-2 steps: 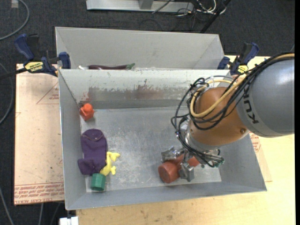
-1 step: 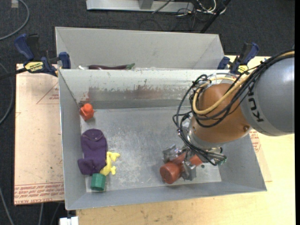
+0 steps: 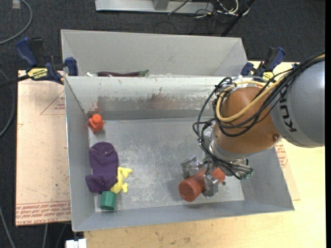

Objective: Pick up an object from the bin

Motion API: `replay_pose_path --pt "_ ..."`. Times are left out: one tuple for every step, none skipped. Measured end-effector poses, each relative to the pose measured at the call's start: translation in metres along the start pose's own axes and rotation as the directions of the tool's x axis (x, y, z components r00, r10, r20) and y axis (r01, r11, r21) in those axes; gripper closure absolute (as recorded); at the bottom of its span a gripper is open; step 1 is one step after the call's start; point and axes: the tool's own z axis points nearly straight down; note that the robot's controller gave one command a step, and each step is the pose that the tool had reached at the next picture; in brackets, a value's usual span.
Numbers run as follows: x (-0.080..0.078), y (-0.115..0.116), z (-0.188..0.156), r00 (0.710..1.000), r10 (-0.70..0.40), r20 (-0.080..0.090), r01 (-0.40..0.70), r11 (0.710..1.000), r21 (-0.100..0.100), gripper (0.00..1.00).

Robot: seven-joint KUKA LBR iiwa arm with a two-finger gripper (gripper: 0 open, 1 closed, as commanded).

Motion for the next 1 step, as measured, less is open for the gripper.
replay_pose_path --pt "-0.0007 -0.0005 -0.0165 1.000 0.000 0.002 0.000 1.000 0.001 1.00"
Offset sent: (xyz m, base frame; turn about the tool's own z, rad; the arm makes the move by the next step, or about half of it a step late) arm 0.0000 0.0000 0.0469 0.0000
